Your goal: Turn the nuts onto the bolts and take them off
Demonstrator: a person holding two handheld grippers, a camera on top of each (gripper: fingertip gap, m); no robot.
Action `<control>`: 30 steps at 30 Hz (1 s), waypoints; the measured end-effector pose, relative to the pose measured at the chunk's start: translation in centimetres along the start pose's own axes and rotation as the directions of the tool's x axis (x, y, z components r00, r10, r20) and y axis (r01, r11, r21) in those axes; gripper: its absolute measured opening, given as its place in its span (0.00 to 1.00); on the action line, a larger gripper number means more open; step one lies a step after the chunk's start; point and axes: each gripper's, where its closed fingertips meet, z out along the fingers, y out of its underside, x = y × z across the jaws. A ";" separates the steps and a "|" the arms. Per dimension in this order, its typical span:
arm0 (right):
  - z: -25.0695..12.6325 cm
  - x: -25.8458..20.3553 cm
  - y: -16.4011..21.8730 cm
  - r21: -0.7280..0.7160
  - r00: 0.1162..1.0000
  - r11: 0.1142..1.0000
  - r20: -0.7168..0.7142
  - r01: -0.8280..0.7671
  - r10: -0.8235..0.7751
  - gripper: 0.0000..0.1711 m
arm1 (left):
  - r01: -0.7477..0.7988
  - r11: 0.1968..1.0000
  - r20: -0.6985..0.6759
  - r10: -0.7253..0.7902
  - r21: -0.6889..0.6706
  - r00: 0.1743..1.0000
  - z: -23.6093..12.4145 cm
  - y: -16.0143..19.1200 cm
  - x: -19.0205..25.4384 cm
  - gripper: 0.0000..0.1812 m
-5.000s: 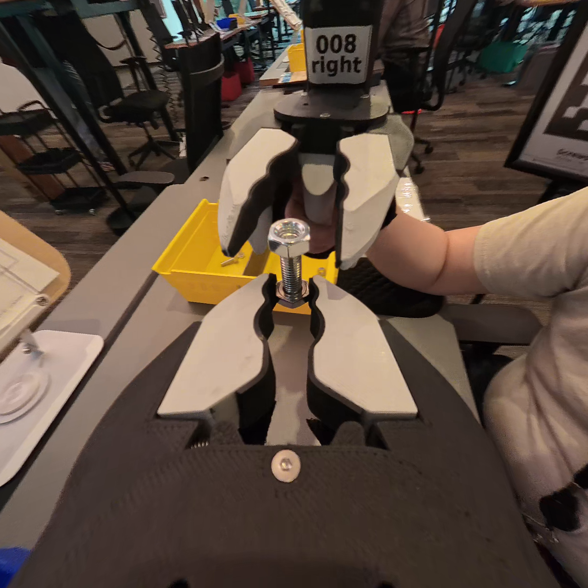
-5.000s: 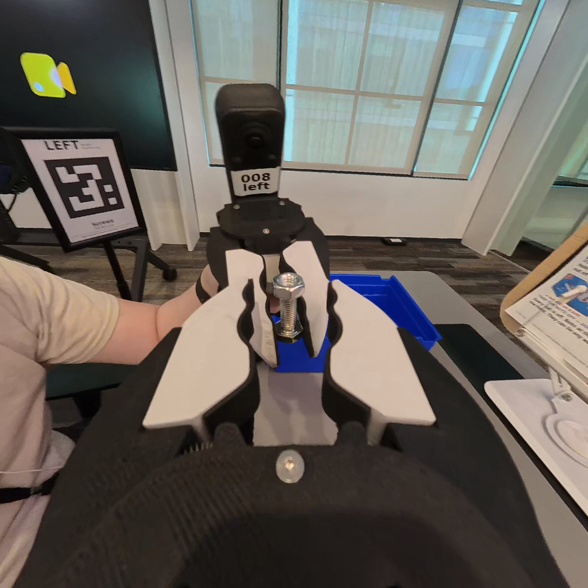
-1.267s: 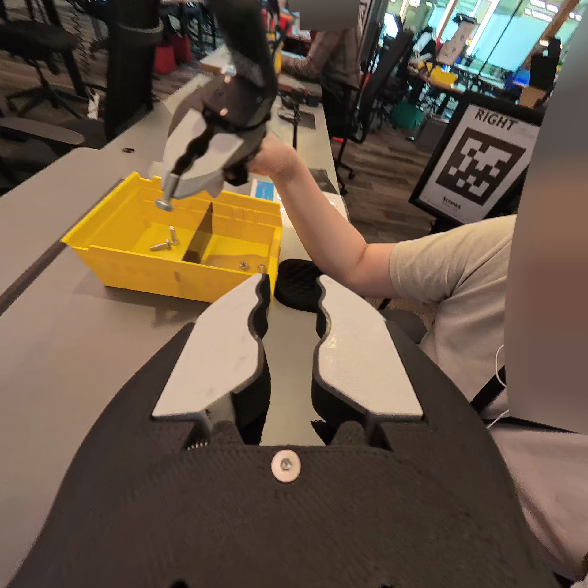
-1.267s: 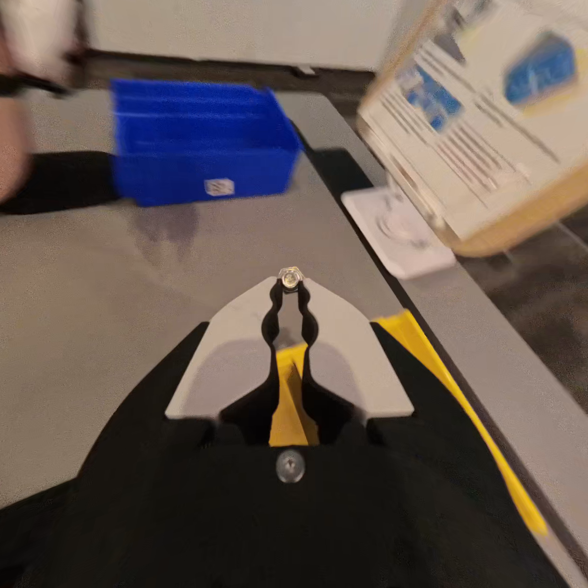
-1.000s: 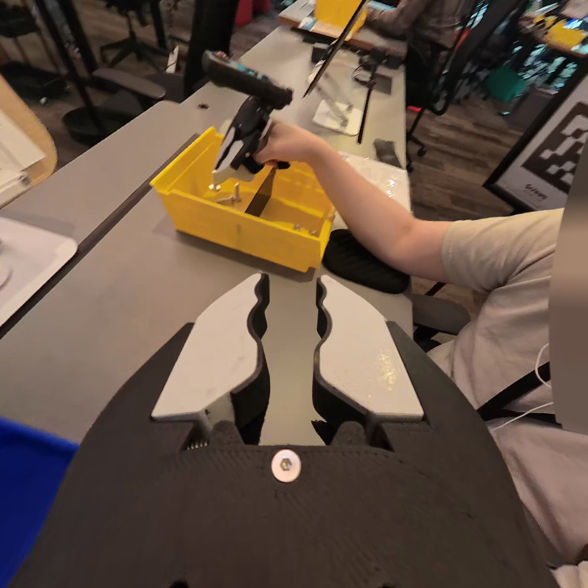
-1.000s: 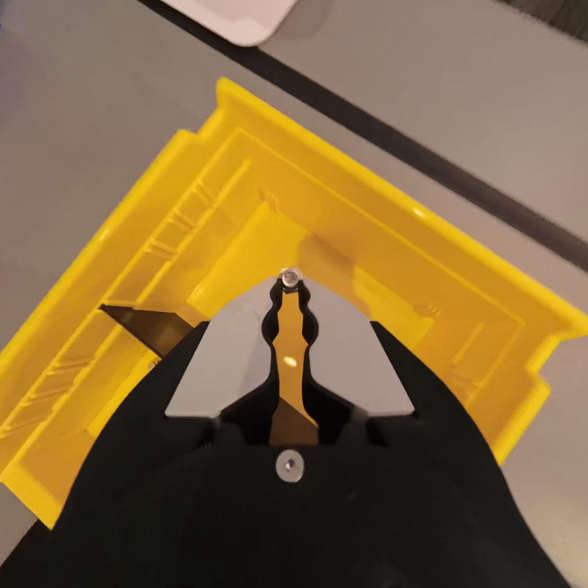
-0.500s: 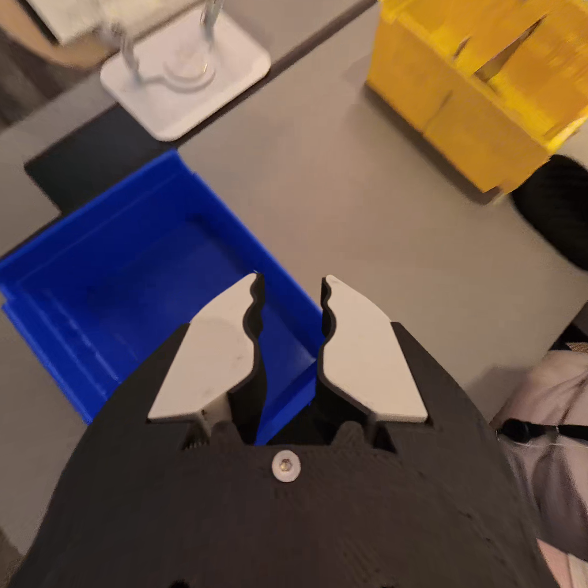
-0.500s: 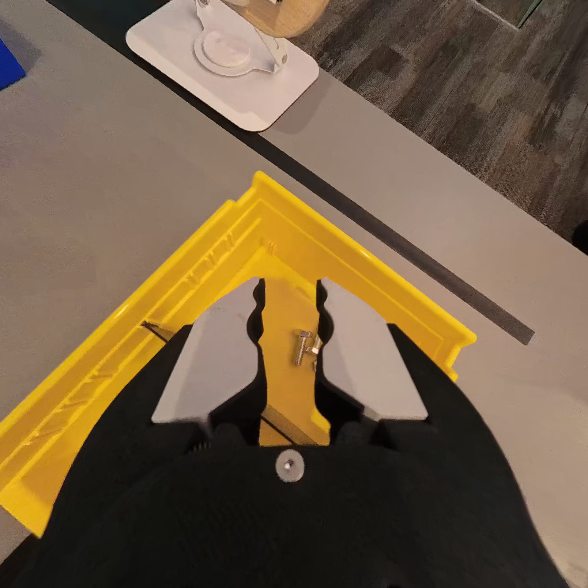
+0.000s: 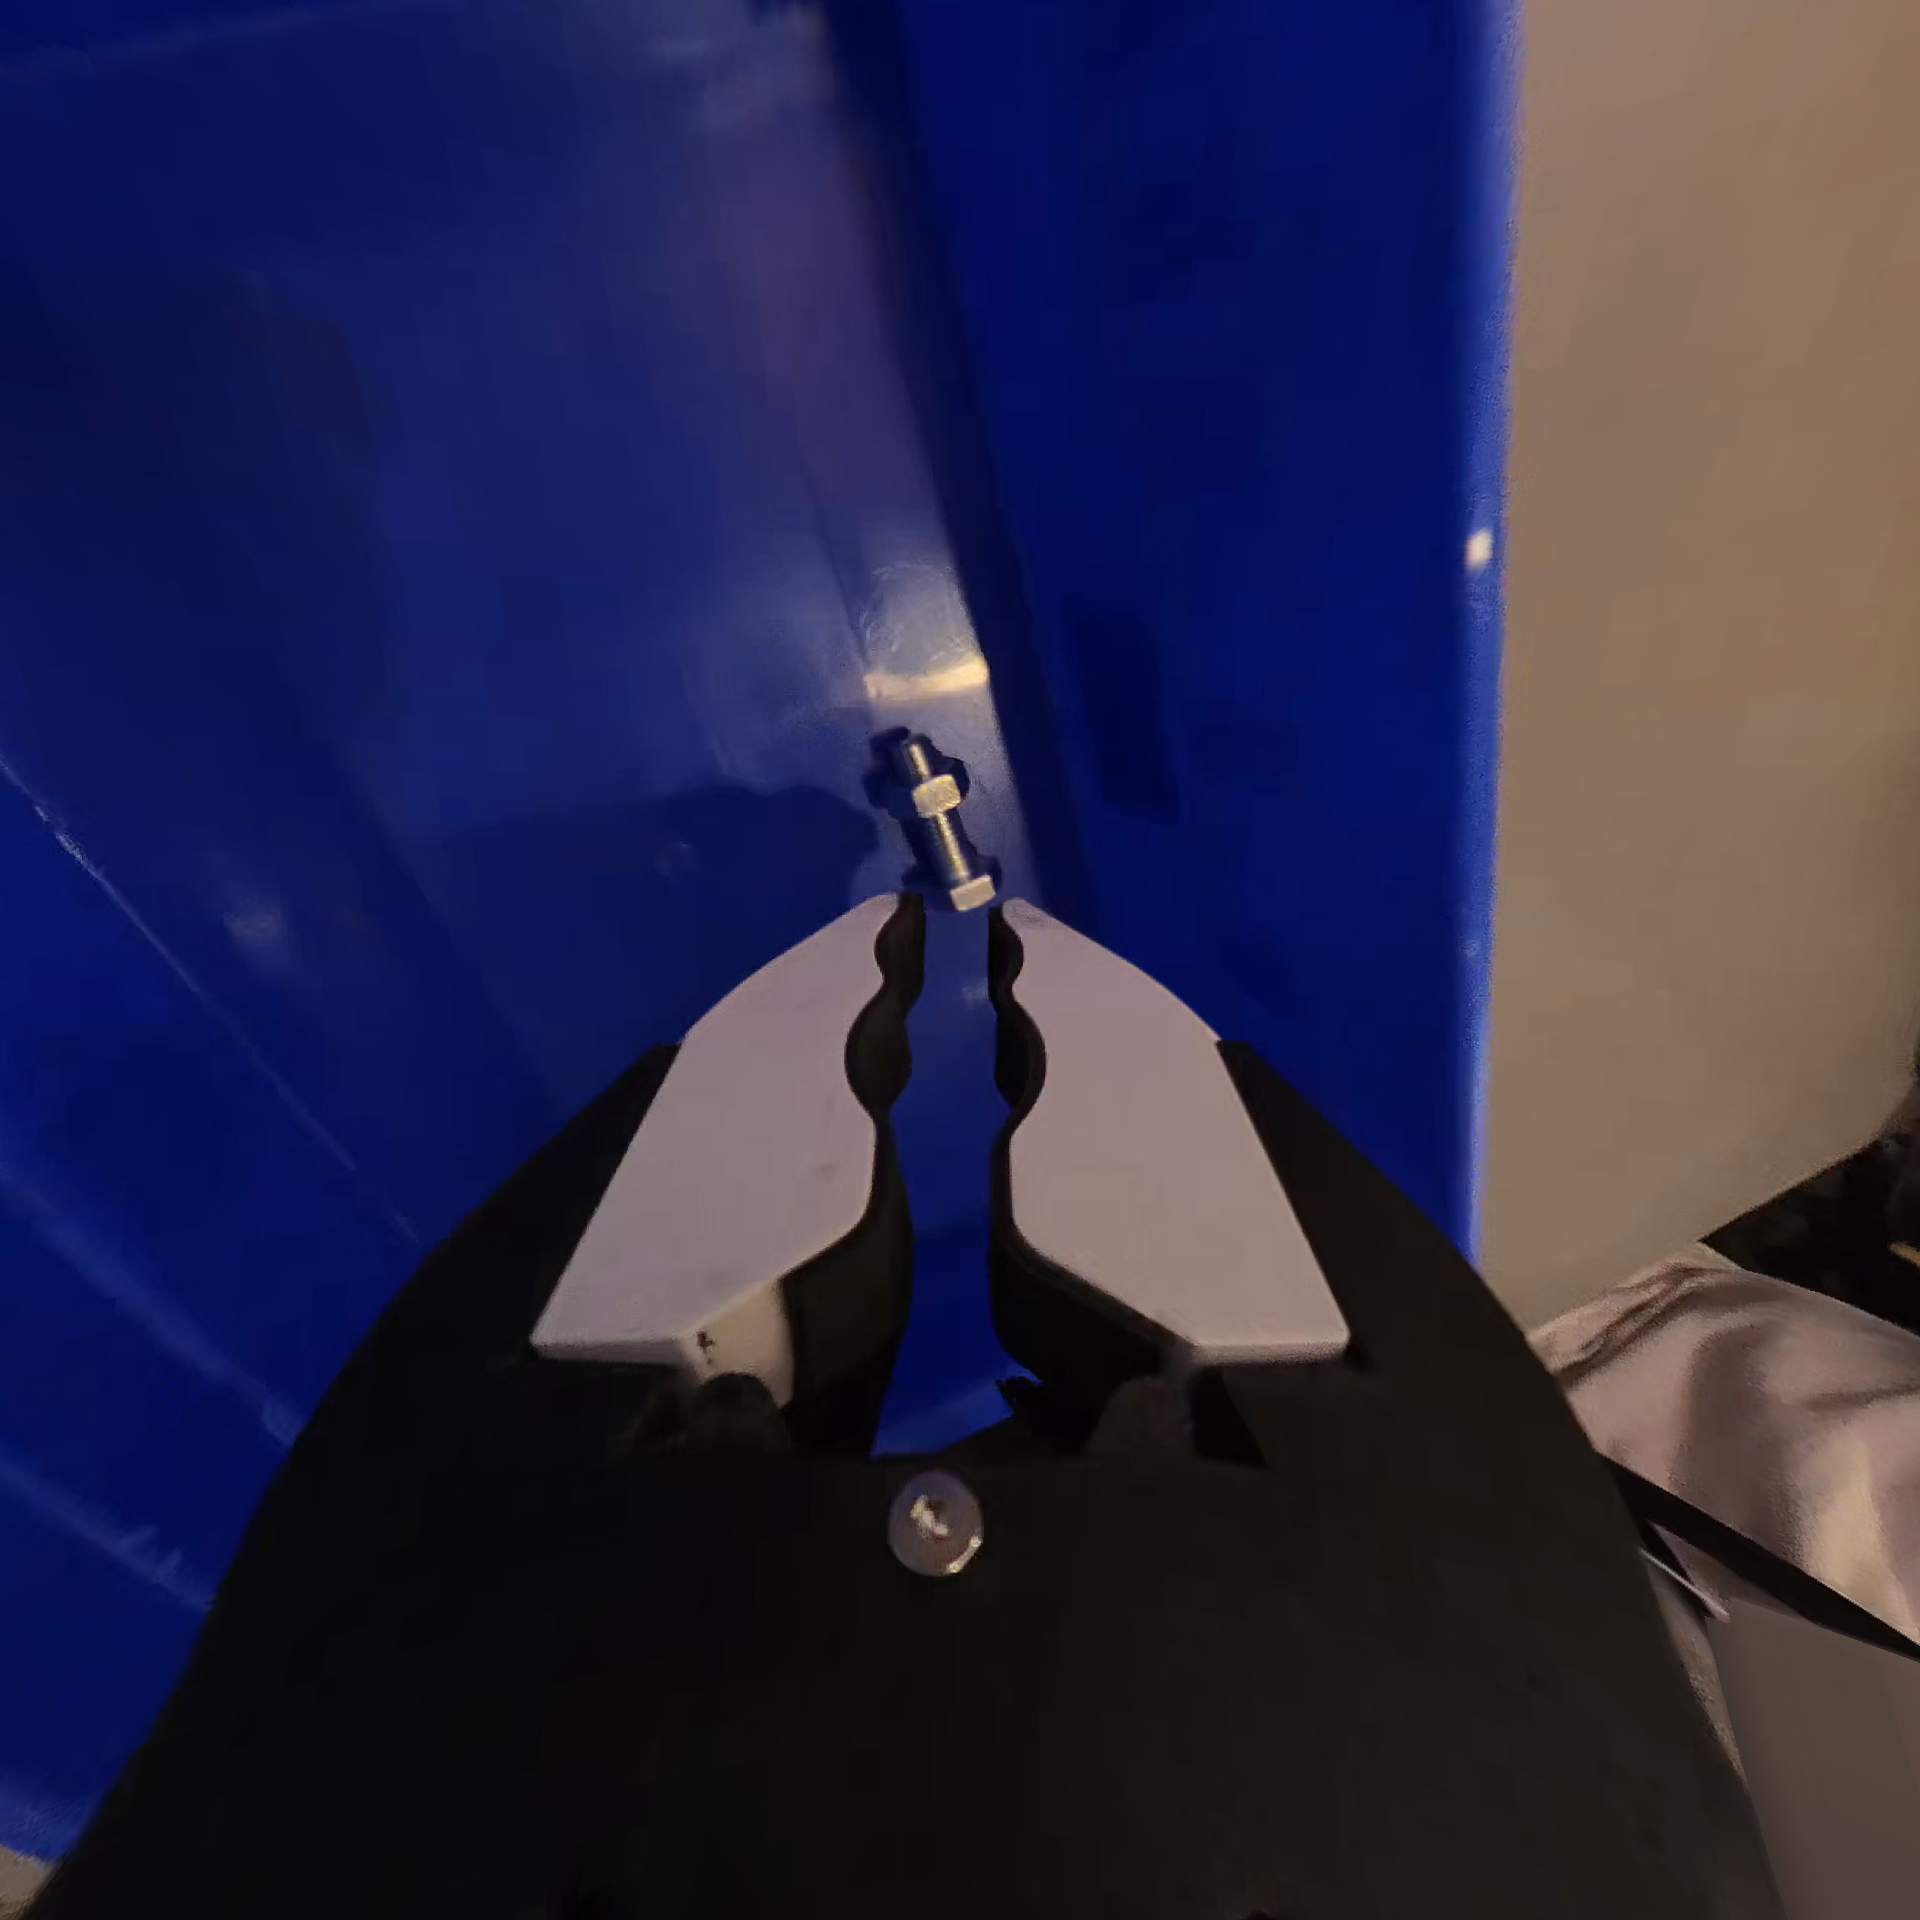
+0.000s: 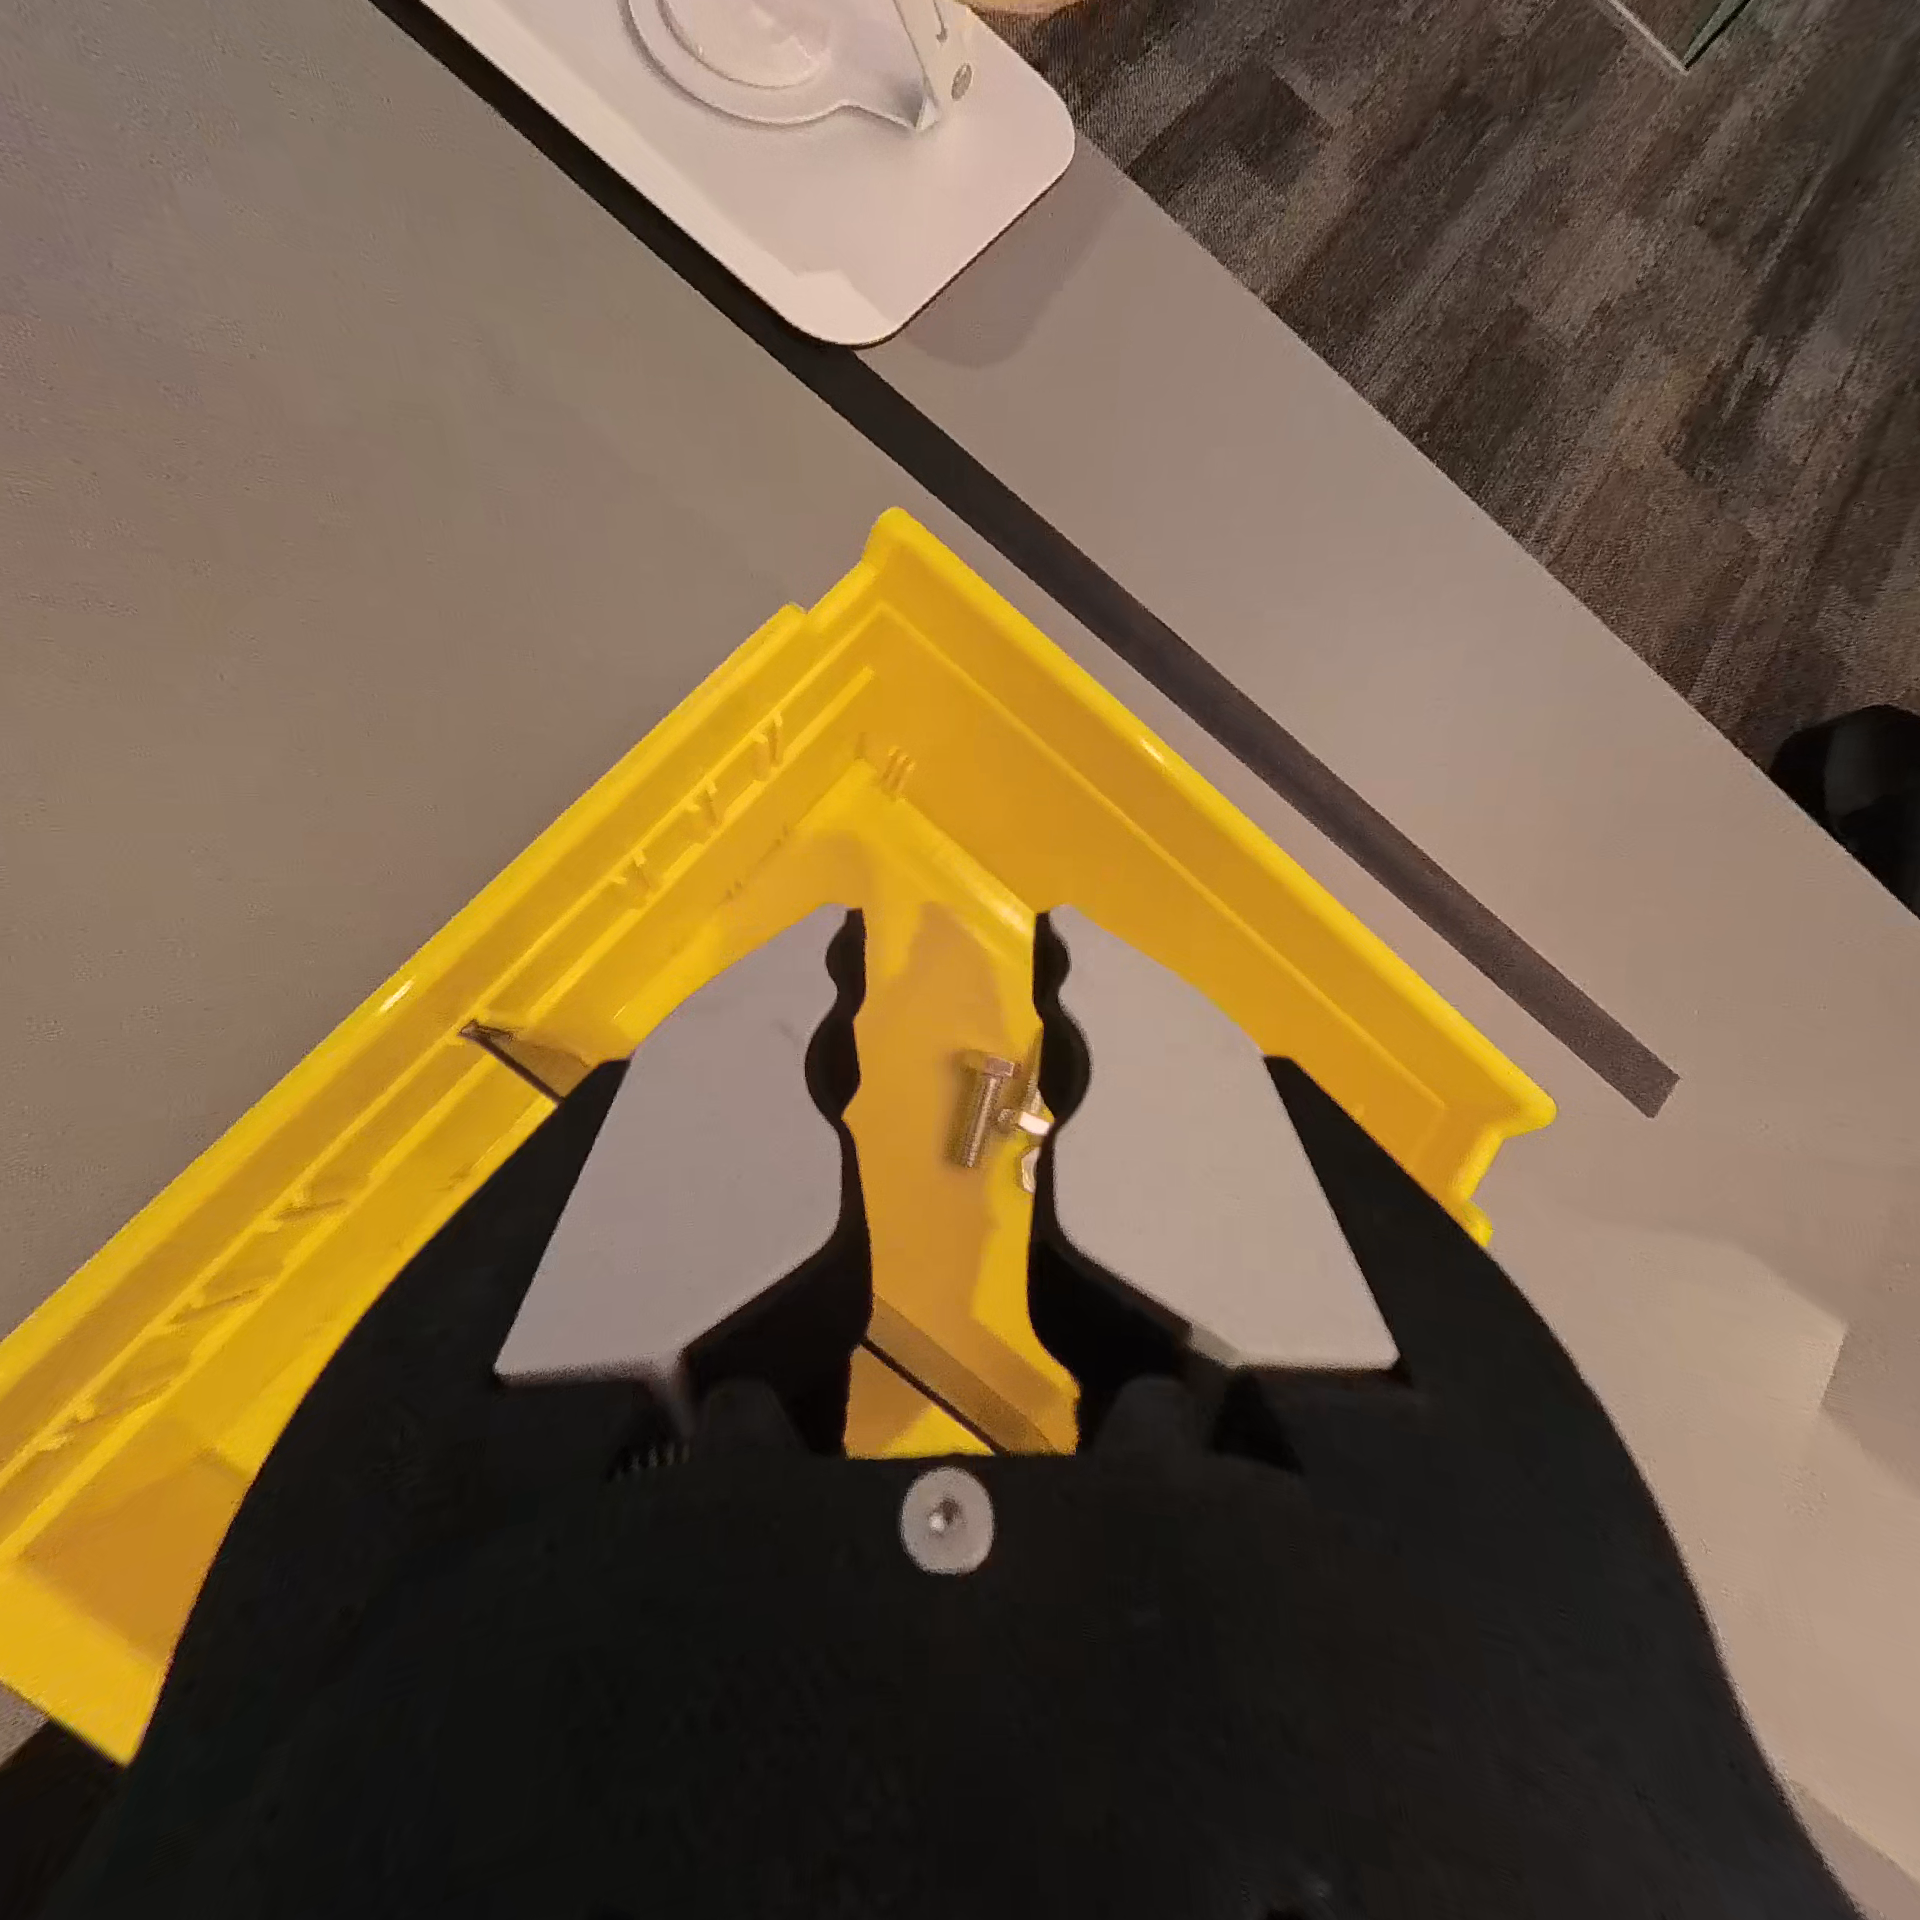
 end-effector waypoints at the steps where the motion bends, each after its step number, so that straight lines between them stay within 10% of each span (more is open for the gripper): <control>1: 0.1 0.1 0.2 -0.009 1.000 1.000 -0.003 0.001 -0.001 0.19 | 0.000 1.000 0.017 0.001 -0.015 1.000 0.5 -0.1 -0.2 0.07; 18: 0.0 -0.2 0.9 -0.073 0.997 0.994 -0.012 0.081 -0.082 0.18 | -0.007 0.980 0.166 0.041 -0.200 0.985 3.1 1.3 -1.5 0.06; 25: -1.4 0.0 -0.7 0.008 0.997 0.997 -0.038 0.073 -0.073 0.17 | -0.081 0.987 -0.070 0.092 0.138 0.993 -3.4 -0.8 1.4 0.06; 30: -3.9 -1.5 -5.0 0.195 0.992 0.975 -0.083 0.109 -0.094 0.16 | -0.180 0.845 -0.279 0.356 0.503 0.892 -11.1 -2.0 7.7 0.05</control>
